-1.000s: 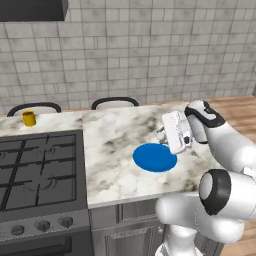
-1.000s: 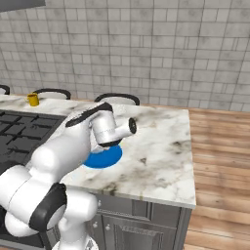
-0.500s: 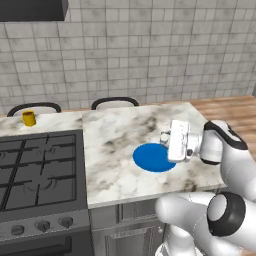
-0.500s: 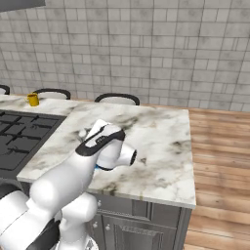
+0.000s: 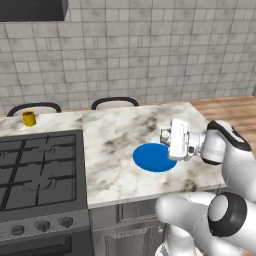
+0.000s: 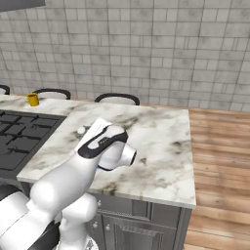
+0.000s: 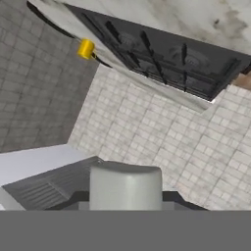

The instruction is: Pick up the marshmallow and place it in the cup of hot chocolate on the dining counter.

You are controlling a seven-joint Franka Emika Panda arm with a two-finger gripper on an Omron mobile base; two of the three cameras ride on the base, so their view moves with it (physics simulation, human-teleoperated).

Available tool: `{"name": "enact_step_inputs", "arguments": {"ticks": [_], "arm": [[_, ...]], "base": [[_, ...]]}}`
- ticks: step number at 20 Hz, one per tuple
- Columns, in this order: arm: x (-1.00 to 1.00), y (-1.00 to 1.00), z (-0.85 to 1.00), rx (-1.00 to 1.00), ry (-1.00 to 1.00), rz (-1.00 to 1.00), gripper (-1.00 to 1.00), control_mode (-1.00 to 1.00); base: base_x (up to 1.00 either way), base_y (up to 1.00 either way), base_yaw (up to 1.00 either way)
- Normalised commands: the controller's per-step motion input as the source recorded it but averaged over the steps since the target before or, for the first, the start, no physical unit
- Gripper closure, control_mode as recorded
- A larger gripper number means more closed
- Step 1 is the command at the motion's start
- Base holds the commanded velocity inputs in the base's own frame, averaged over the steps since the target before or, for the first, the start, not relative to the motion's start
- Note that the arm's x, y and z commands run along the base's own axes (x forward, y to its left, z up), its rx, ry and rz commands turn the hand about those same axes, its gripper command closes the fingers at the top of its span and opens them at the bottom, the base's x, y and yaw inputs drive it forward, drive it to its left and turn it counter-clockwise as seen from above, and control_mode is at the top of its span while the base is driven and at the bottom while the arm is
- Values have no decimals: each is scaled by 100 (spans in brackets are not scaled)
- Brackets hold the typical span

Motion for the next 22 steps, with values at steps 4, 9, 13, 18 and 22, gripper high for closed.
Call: {"name": "enact_step_inputs", "arguments": {"ticks": [4, 9, 13, 18, 22], "arm": [[-10, -39, 22, 0, 17, 30, 100, -100], [-17, -27, 4, 2, 11, 25, 100, -100], [-34, 4, 0, 0, 0, 4, 100, -100], [-65, 9, 8, 1, 0, 0, 100, -100], [-59, 4, 32, 2, 0, 2, 100, -100]], "base": [[0, 0, 0], [0, 0, 0], [0, 0, 0], [0, 0, 0], [0, 0, 0]]}}
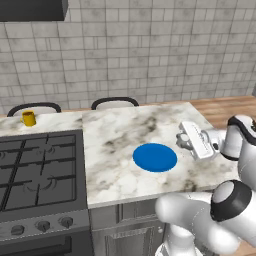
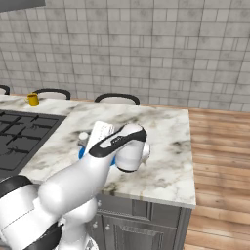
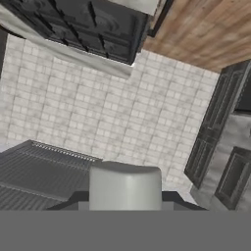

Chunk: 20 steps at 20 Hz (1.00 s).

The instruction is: Pick up the marshmallow and place it in the cup of hot chocolate on the dining counter.

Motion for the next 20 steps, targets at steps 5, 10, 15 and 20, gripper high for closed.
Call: {"name": "enact_step_inputs", "arguments": {"ticks": [5, 10, 15, 20], "arm": [[-55, 0, 48, 3, 0, 3, 100, -100], [-28, 0, 16, 0, 0, 0, 100, 100], [0, 0, 0, 0, 0, 0, 100, 100], [0, 0, 0, 0, 0, 0, 100, 100]], "base": [[0, 0, 0], [0, 0, 0], [-6, -60, -10], [-2, -100, -19]]}}
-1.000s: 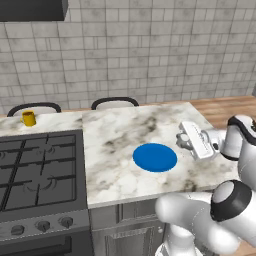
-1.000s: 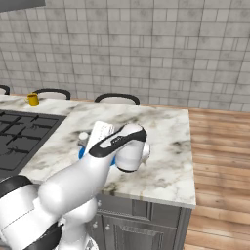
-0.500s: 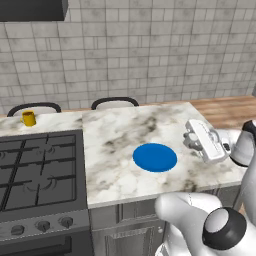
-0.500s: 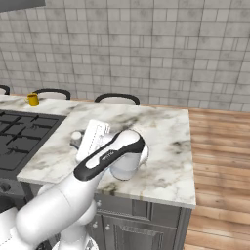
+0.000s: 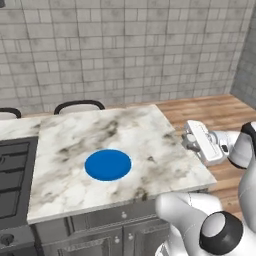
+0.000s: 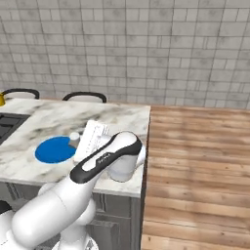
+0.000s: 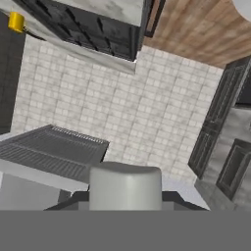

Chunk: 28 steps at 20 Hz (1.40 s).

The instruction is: Pick up the marshmallow and place it in the cup of hot chocolate on the dining counter.

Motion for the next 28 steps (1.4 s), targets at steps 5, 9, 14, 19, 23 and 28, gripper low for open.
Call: {"name": "enact_step_inputs", "arguments": {"ticks": [5, 9, 14, 19, 23, 28], "arm": [[0, 0, 0, 0, 0, 0, 100, 100], [0, 0, 0, 0, 0, 0, 100, 100], [0, 0, 0, 0, 0, 0, 100, 100], [0, 0, 0, 0, 0, 0, 100, 100], [0, 0, 0, 0, 0, 0, 100, 100], [0, 0, 0, 0, 0, 0, 100, 100]], "base": [[0, -100, -12], [3, -100, -5], [48, -100, 0], [100, -84, 17], [100, -53, 24], [100, -33, 22]]}}
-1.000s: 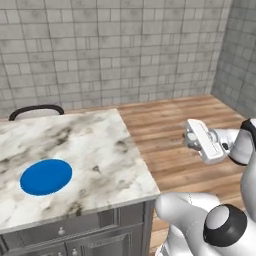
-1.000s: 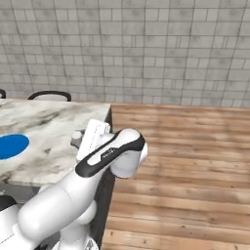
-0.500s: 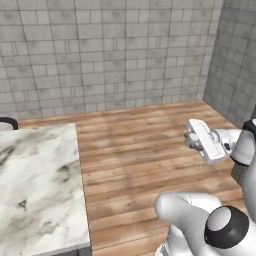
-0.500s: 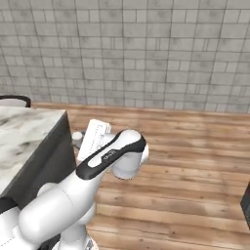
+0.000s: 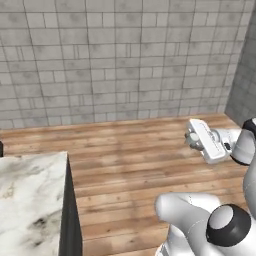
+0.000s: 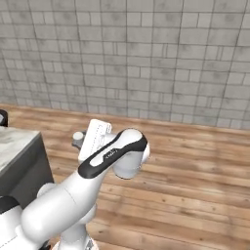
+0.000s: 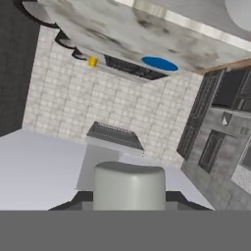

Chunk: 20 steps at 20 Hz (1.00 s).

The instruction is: Pick up the marshmallow and place it in the cup of hot chocolate on the dining counter.

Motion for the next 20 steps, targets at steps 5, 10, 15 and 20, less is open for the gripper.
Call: {"name": "enact_step_inputs", "arguments": {"ticks": [5, 10, 15, 20], "arm": [[0, 0, 0, 0, 0, 0, 100, 100], [0, 0, 0, 0, 0, 0, 100, 100], [0, 0, 0, 0, 0, 0, 100, 100], [0, 0, 0, 0, 0, 0, 100, 100]], "base": [[100, -15, 26], [100, -25, 40], [100, -27, 55], [100, -59, 55]]}}
